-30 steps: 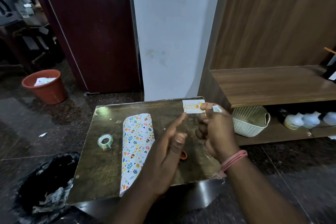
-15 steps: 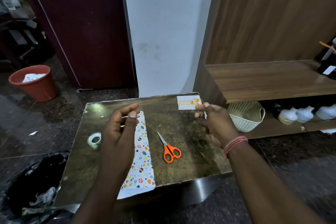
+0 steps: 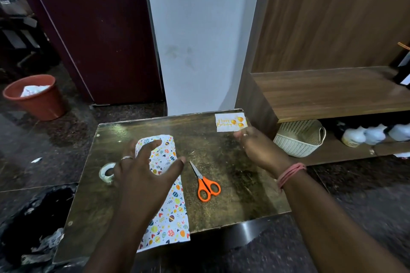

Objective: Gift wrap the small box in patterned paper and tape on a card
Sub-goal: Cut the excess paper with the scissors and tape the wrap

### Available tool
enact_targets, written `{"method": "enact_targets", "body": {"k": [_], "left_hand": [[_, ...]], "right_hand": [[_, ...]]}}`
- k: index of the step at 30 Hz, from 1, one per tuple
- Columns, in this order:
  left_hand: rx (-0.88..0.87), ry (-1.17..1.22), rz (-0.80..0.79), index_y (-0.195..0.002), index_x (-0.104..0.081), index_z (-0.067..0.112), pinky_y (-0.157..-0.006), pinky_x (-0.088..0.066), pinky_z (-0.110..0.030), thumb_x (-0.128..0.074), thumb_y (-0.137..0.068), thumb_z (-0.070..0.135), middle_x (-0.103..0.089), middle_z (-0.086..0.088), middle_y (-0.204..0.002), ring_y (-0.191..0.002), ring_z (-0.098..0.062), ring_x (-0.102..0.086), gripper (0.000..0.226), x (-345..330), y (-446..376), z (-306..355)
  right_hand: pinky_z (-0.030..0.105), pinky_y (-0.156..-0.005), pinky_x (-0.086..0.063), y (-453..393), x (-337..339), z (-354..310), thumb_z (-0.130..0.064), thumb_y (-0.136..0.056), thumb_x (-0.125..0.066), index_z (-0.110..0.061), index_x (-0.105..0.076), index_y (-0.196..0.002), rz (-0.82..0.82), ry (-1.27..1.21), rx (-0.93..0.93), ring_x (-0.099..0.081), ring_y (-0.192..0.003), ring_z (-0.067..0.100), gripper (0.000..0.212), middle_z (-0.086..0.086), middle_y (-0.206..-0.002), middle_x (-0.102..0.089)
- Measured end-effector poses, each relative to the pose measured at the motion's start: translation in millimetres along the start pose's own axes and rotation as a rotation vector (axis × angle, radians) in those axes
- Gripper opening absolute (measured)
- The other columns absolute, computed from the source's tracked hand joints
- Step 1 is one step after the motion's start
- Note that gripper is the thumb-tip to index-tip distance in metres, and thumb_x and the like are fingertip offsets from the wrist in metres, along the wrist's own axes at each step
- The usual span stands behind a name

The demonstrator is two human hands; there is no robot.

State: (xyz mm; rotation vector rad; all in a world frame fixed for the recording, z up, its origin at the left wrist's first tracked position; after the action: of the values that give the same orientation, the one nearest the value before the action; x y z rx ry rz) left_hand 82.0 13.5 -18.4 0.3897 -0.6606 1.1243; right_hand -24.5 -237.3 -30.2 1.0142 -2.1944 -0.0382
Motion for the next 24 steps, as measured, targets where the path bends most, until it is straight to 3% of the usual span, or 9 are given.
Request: {"method": "enact_targets", "body": {"k": [2,4,6,10,14,17,19,21,24], "left_hand": [[0.030,-0.088,-0.070,-0.142,-0.049,0.051,-0.117,-0.031,-0.050,-0.078,-0.069,0.069,-0.034,-0.015,-0.155,-0.143,-0.034,-0.029,0.080,-3,1,-2],[0.039,-0.175,-0.118,-0.148,-0.039,0.052,-0.115,-0.036,-0.050,-0.081,-0.066,0.068,-0.029,-0.018,-0.156,-0.143,-0.036,-0.030,0.094,-7,2,-5],[0.039,-0.188,-0.123,-0.152,-0.032,0.051,-0.115,-0.037,-0.048,-0.086,-0.065,0.062,-0.019,-0.016,-0.161,-0.145,-0.036,-0.029,0.103,-10,3,-9],[0.038,-0.133,-0.097,-0.153,-0.032,0.050,-0.115,-0.039,-0.048,-0.089,-0.062,0.048,-0.017,-0.014,-0.161,-0.144,-0.036,-0.034,0.107,-12,1,-10],[0.053,-0.008,-0.083,-0.152,-0.030,0.051,-0.116,-0.039,-0.050,-0.086,-0.061,0.046,-0.014,-0.011,-0.165,-0.148,-0.033,-0.030,0.107,-10,-1,-10],[0.081,0.100,-0.077,-0.154,-0.028,0.049,-0.119,-0.034,-0.046,-0.088,-0.066,0.054,-0.017,-0.010,-0.165,-0.150,-0.027,-0.025,0.108,-5,2,-4],[0.103,0.198,-0.060,-0.157,-0.031,0.042,-0.120,-0.026,-0.039,-0.083,-0.075,0.060,-0.021,-0.001,-0.166,-0.153,-0.017,-0.020,0.099,-1,3,0],[0.141,0.322,-0.010,-0.154,-0.036,0.042,-0.120,-0.030,-0.040,-0.072,-0.084,0.062,-0.036,0.009,-0.160,-0.148,-0.015,-0.032,0.081,3,0,-2],[0.266,0.429,-0.008,-0.146,-0.043,0.042,-0.106,-0.050,-0.051,-0.066,-0.083,0.053,-0.057,0.012,-0.139,-0.123,-0.016,-0.059,0.067,7,-2,-7]], "right_hand": [[0.046,-0.109,-0.040,3,4,10,-0.026,-0.095,-0.049,-0.032,-0.054,-0.132,0.020,0.212,0.001,-0.047,-0.126,0.033,0.037,0.009,-0.134,-0.047],[0.046,-0.111,-0.038,8,2,14,-0.032,-0.093,-0.059,-0.036,-0.049,-0.140,0.020,0.317,0.072,-0.043,-0.129,0.037,0.048,0.010,-0.133,-0.043],[0.049,-0.112,-0.038,12,-4,14,-0.034,-0.091,-0.062,-0.042,-0.048,-0.141,-0.011,0.328,0.119,-0.042,-0.130,0.037,0.053,0.008,-0.133,-0.042],[0.041,-0.115,-0.037,9,-9,10,-0.015,-0.091,-0.059,-0.029,-0.048,-0.145,0.014,0.380,0.183,-0.042,-0.137,0.036,0.057,0.012,-0.147,-0.042],[0.045,-0.112,-0.033,14,-10,0,-0.028,-0.095,-0.060,-0.031,-0.046,-0.144,0.058,0.515,0.142,-0.039,-0.134,0.036,0.051,0.007,-0.150,-0.044],[0.046,-0.103,-0.031,25,-12,-16,-0.044,-0.095,-0.059,-0.031,-0.053,-0.133,0.239,0.606,0.187,-0.040,-0.128,0.034,0.041,0.004,-0.139,-0.051],[0.039,-0.095,-0.037,34,-20,-32,-0.044,-0.095,-0.059,-0.028,-0.061,-0.122,0.326,0.509,0.318,-0.051,-0.119,0.029,0.031,0.000,-0.124,-0.061],[0.031,-0.073,-0.043,45,-34,-48,-0.042,-0.095,-0.060,-0.022,-0.068,-0.094,0.252,0.309,0.393,-0.063,-0.089,0.018,0.021,-0.005,-0.090,-0.068],[0.030,-0.054,-0.042,56,-62,-57,-0.043,-0.094,-0.063,-0.009,-0.057,-0.064,0.037,0.166,0.319,-0.054,-0.051,0.016,0.045,0.004,-0.055,-0.058]]}}
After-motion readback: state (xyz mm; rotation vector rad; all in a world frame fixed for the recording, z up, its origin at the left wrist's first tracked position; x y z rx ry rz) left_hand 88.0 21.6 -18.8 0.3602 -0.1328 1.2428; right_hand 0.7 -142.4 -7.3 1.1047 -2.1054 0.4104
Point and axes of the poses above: each hand's wrist, its own y-axis away from the middle knuckle, its own x-axis out of the back of the hand, z = x × y, the point moved 2 cm from there along -y, towards the middle knuckle
